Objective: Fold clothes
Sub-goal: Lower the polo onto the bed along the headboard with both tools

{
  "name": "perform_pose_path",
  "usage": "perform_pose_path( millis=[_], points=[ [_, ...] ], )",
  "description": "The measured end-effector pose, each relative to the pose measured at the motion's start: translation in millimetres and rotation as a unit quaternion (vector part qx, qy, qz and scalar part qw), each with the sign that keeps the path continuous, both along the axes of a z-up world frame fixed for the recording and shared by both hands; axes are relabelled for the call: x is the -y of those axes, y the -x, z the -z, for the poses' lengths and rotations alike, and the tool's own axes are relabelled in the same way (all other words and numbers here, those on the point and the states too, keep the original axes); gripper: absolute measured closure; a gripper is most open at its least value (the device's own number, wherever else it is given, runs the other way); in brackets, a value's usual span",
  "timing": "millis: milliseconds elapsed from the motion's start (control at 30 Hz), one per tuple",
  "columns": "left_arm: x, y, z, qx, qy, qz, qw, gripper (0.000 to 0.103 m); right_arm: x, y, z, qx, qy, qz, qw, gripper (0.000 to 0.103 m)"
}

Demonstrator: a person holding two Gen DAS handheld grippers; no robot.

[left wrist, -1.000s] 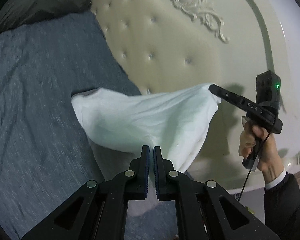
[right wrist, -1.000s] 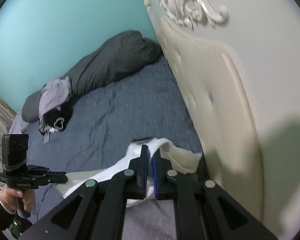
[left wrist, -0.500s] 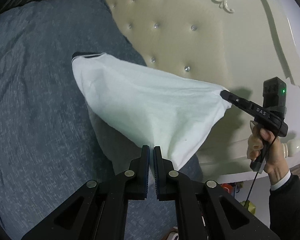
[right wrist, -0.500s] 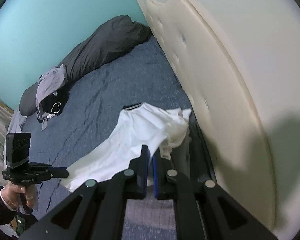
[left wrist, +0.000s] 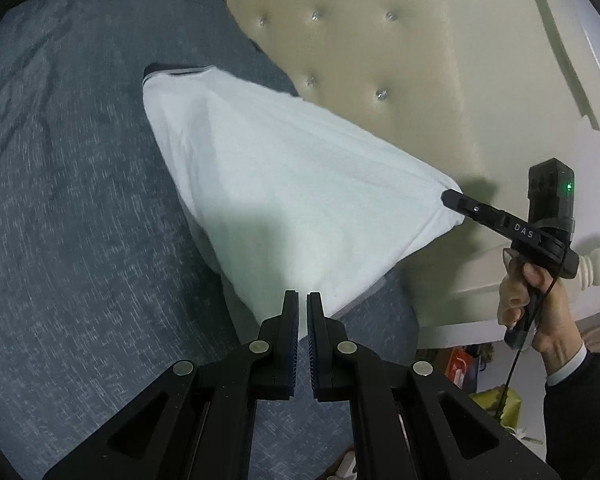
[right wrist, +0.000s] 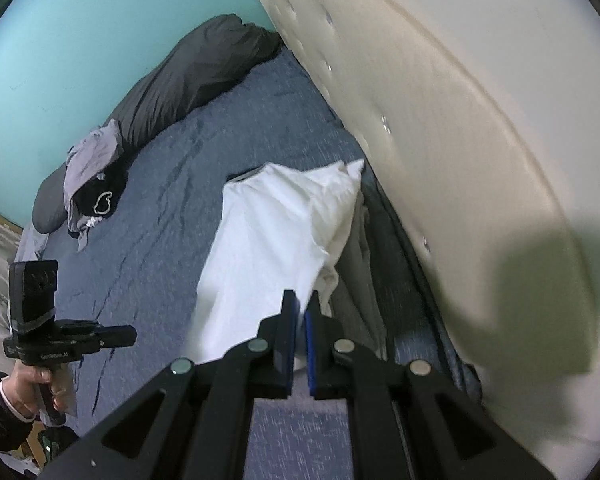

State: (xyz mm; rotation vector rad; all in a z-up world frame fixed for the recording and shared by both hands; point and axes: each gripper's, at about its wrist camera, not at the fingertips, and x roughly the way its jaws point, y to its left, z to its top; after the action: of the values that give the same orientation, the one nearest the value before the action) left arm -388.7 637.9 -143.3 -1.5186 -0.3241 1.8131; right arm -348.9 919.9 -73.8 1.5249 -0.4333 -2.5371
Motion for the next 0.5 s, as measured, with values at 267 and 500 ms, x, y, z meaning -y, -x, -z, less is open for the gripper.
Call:
perform_pose_path(
  millis=[267,500],
  points=[
    [-6,-9,55,0.029,0.012,-0.005,0.9995,0.099,-14,-22,38,0.015,0.013,0.034,0.999,0.099],
    [-11,-14,90,0.051,0.003,-0.022,0.9984,0.098,-23,-29,56,0.015,0.022,0.053,0.998,0.099]
  ],
)
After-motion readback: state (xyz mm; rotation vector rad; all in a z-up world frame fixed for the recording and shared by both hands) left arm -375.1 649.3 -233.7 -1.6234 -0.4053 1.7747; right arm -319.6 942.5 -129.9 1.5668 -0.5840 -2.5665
